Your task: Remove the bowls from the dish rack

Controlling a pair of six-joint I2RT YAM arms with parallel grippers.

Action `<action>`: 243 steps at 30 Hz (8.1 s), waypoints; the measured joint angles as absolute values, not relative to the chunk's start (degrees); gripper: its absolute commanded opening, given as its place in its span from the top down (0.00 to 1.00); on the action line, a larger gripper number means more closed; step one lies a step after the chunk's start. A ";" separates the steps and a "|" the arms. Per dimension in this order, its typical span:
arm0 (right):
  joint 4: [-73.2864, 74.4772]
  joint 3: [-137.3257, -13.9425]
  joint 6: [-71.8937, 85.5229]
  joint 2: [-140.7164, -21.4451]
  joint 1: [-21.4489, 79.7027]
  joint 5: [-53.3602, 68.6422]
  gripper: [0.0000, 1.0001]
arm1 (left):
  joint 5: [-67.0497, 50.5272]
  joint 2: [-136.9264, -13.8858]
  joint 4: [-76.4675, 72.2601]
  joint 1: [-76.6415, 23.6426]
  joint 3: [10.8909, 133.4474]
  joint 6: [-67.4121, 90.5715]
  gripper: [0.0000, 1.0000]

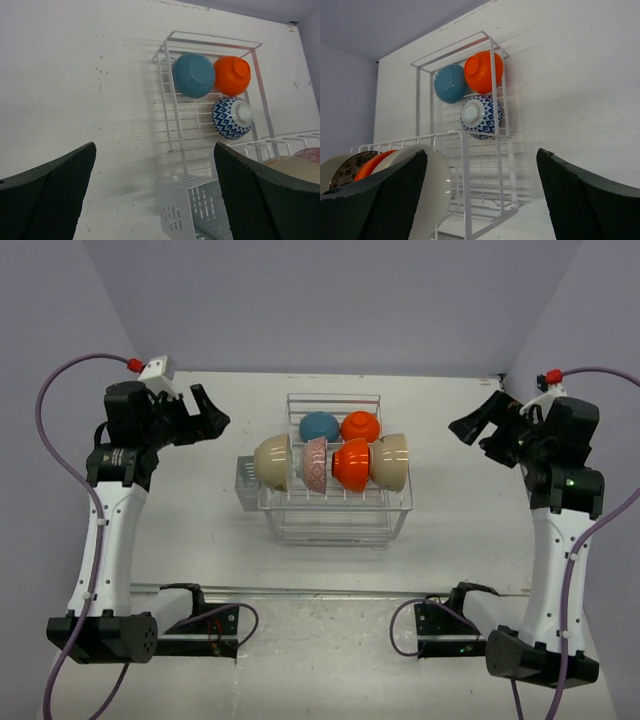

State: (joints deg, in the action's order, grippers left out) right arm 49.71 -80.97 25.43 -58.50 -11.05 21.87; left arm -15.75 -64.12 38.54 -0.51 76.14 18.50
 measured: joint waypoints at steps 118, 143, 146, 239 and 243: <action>15.70 -60.84 59.22 -60.58 4.47 59.61 1.00 | -49.19 -61.76 26.17 16.99 67.85 27.46 0.00; -6.15 -52.73 79.55 -57.80 3.29 64.20 1.00 | -49.17 -61.76 26.33 17.02 67.85 27.44 0.00; -6.07 -52.73 79.50 -57.21 2.37 64.42 1.00 | -49.17 -61.76 26.35 17.02 67.85 27.42 0.00; 58.81 -116.77 26.61 -130.87 -11.35 -20.14 0.53 | -6.85 -105.10 17.30 6.42 86.13 24.23 0.04; 60.95 -116.79 27.20 -125.97 -10.85 -20.10 0.52 | -7.31 -105.08 17.30 6.39 86.13 24.23 0.04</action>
State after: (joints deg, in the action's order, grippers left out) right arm 60.95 -116.79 27.20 -125.97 -10.85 -20.10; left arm -7.31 -105.08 17.30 6.39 86.13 24.23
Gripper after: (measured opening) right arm 0.472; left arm 0.964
